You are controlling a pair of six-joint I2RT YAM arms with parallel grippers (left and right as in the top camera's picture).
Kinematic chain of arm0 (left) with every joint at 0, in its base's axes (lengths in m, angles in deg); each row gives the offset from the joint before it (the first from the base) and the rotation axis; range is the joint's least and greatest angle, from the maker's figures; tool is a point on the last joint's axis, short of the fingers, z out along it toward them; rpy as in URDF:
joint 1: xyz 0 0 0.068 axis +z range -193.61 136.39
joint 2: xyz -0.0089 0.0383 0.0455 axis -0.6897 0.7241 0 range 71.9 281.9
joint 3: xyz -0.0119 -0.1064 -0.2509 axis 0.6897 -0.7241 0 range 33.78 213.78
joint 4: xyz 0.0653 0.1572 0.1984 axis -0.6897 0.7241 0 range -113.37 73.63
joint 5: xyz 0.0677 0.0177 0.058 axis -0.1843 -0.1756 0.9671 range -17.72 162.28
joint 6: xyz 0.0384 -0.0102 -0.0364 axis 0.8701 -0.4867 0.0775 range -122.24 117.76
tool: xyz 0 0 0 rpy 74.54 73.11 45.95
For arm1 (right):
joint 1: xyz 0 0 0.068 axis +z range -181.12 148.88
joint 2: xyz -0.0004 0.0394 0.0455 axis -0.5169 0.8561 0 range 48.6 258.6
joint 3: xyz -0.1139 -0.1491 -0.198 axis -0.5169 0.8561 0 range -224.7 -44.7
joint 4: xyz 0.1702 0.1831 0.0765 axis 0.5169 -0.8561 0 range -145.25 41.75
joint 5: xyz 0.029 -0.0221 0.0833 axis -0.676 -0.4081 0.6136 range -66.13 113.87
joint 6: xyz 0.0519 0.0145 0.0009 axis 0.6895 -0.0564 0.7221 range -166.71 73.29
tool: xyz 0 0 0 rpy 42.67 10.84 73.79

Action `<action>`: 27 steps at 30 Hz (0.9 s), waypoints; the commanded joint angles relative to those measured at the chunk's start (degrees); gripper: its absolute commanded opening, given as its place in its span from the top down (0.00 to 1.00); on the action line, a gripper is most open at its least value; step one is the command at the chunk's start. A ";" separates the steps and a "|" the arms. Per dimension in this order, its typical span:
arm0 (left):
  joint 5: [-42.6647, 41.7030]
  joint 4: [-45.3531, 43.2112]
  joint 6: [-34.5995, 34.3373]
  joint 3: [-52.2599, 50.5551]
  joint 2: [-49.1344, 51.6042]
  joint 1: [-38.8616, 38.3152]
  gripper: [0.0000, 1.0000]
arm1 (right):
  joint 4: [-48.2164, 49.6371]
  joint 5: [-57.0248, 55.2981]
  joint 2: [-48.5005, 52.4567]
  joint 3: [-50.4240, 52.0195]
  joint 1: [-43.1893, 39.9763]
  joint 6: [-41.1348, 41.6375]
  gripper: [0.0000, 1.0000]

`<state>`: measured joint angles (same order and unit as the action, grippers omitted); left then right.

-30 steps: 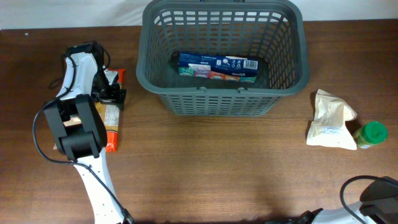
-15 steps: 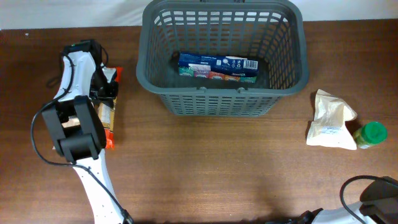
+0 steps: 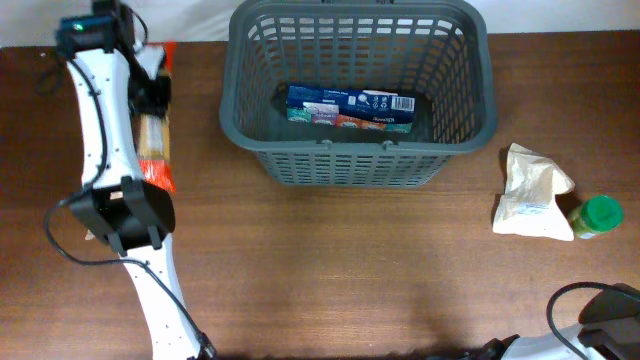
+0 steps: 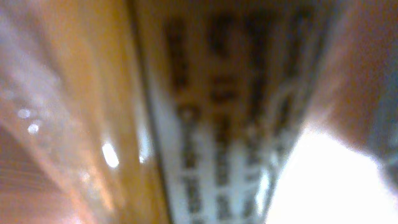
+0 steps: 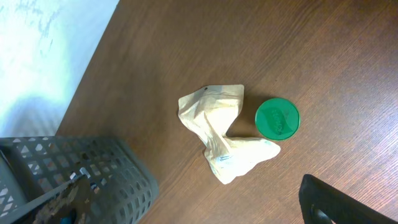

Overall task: Pack container
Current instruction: 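Grasp the red-and-tan pasta box with the left gripper, then carry the pasta box into the basket and release it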

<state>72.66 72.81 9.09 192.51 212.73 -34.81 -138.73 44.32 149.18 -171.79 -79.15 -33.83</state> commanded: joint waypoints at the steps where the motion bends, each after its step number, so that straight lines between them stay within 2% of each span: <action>1: -1.66 -0.15 -2.03 12.24 -10.49 -3.54 0.98 | 0.02 -0.37 0.31 -0.22 -0.33 -0.15 0.01; 3: -1.66 -1.44 -0.66 16.76 -13.46 -5.64 0.98 | 0.02 -0.37 0.31 -0.22 -0.33 -0.15 0.01; 6: -1.68 -4.87 7.65 21.00 -19.34 -11.02 0.98 | 0.02 -0.37 0.31 -0.22 -0.33 -0.15 0.01; 11: -1.40 -10.25 31.26 20.98 -25.97 -24.20 0.98 | 0.02 -0.37 0.31 -0.22 -0.33 -0.15 0.01; 13: -0.39 -11.67 38.88 20.79 -25.86 -29.77 0.98 | 0.02 -0.37 0.31 -0.22 -0.33 -0.15 0.01; 15: -0.44 -12.57 43.43 19.47 -24.98 -33.33 0.98 | 0.02 -0.37 0.31 -0.22 -0.33 -0.15 0.01; 18: -0.79 -13.55 47.15 15.08 -21.73 -37.22 0.98 | 0.02 -0.35 0.31 -0.22 -0.33 -0.15 0.01; 24: 0.33 -15.67 47.36 1.66 -11.15 -39.74 0.98 | 0.02 -0.37 0.31 -0.22 -0.33 -0.15 0.01; 27: 2.51 -16.57 47.84 -1.22 -6.99 -41.09 0.98 | 0.02 -0.37 0.31 -0.22 -0.33 -0.15 0.01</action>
<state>72.57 57.55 54.78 192.08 205.10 -74.55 -138.73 44.32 149.18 -171.79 -79.15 -33.83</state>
